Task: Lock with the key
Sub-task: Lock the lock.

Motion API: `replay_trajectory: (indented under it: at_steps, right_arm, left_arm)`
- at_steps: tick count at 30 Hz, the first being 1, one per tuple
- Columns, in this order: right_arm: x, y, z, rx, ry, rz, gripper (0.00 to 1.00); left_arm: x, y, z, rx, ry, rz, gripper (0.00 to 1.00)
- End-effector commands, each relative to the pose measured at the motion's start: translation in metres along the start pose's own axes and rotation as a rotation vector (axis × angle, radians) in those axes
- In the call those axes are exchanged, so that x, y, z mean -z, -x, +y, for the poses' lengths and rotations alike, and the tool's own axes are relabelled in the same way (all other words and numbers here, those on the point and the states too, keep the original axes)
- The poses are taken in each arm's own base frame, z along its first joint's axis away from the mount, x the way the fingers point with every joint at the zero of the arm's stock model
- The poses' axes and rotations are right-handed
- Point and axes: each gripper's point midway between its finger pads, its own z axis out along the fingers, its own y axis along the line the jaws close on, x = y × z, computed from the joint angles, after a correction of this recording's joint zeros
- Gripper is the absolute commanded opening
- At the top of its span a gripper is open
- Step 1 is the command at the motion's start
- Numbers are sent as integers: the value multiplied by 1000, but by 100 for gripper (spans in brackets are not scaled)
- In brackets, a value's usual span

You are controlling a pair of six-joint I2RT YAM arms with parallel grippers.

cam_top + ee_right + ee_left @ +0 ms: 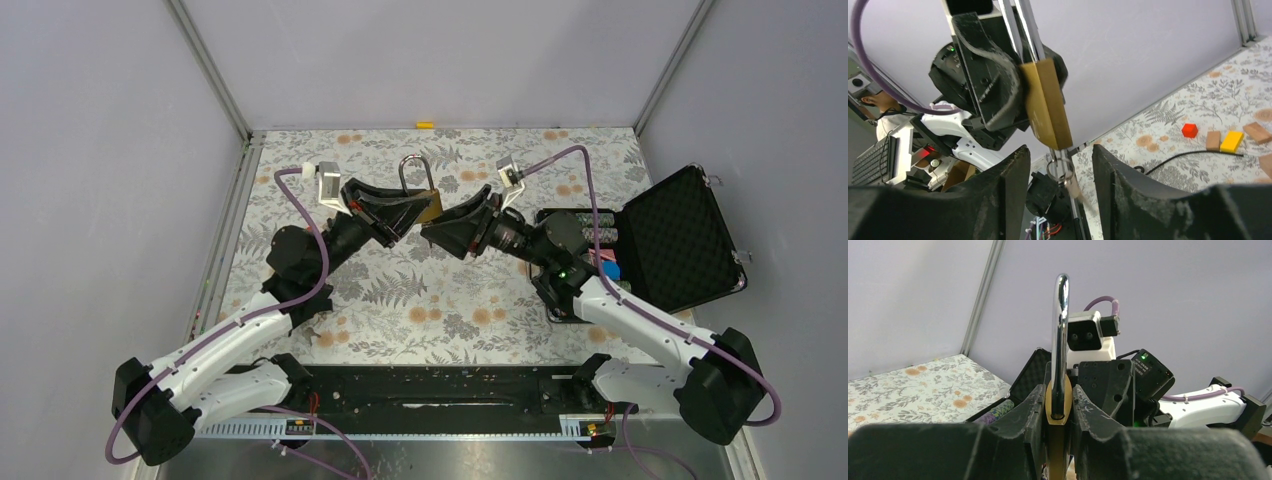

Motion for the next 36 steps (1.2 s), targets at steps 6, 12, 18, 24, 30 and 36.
replay_trajectory:
  at_steps: [6,12,18,24,30,36]
  right_arm:
    - [-12,30,30,35,104,-66,11]
    - [-5,6,27,10,113,23,0]
    - [10,-31,27,5,157,179,0]
    - [16,-50,33,-34,224,273,0]
    - [14,-57,25,-61,201,298,0]
    - [23,-81,31,-135,273,462,0]
  left_arm:
    - [4,56,-47,-12,-166,-187,0]
    - [10,66,-49,-11,-160,-231,0]
    - [24,93,-44,-14,-93,-352,0]
    - [41,124,-32,11,2,-522,0]
    - [50,135,-19,22,80,-588,0]
    - [53,142,-20,-6,79,-626,0]
